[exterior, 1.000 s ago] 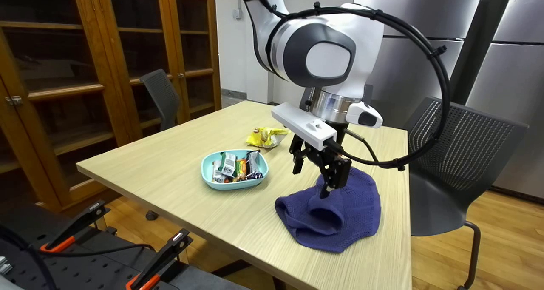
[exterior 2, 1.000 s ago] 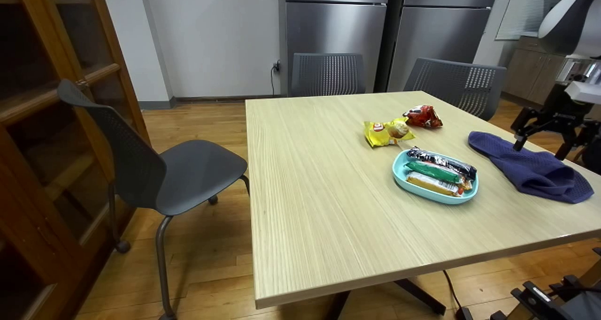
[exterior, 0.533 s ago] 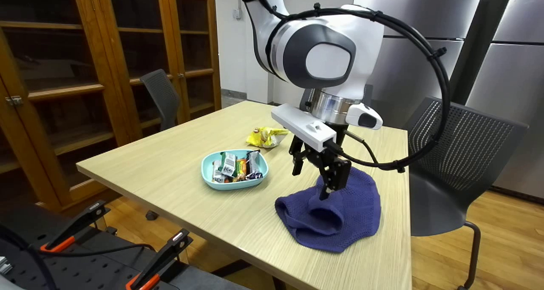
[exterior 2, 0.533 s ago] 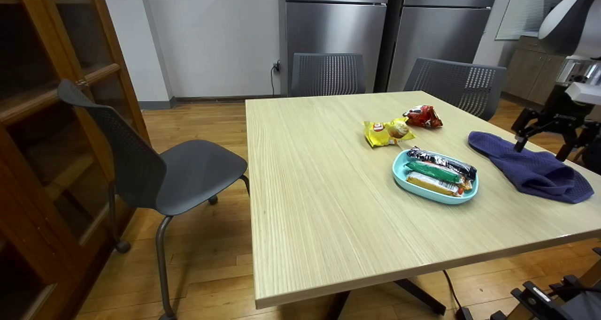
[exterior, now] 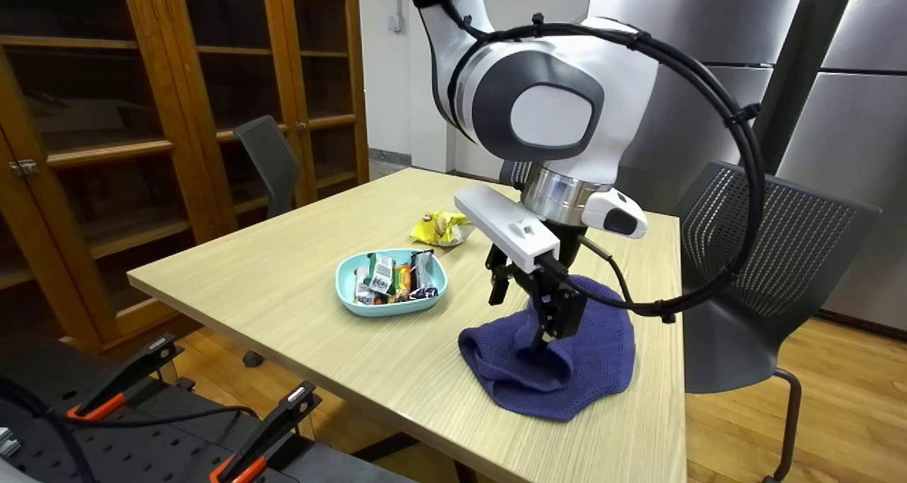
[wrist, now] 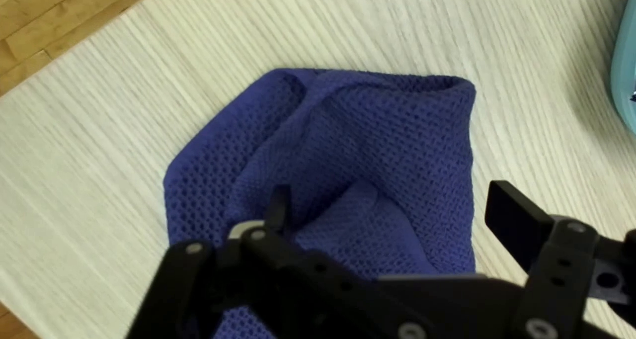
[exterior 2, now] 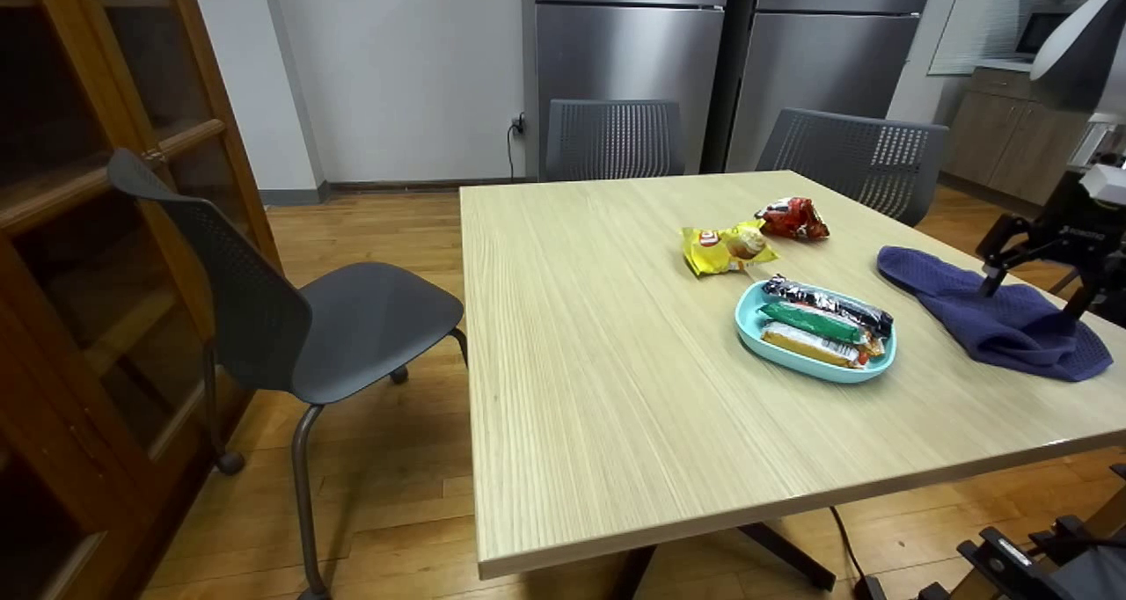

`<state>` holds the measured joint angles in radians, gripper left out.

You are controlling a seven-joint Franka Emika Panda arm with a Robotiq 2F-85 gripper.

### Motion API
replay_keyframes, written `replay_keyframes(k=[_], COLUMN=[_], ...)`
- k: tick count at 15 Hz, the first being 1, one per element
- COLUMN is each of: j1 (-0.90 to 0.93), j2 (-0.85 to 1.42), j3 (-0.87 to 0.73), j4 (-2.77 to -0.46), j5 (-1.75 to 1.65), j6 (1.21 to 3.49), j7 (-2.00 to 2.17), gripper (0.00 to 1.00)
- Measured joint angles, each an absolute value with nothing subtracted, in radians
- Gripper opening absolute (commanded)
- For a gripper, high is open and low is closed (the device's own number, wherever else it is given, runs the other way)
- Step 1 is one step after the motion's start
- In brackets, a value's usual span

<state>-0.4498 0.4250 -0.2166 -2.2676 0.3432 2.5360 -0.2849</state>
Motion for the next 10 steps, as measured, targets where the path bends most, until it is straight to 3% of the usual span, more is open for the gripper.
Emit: replay_keyframes(k=[10], j1=[-0.512], j2=[0.473], j3=[-0.163], j4=[-2.265], j5=[0.507], j6=[2.644], j7=[-0.307], gripper=[1.0])
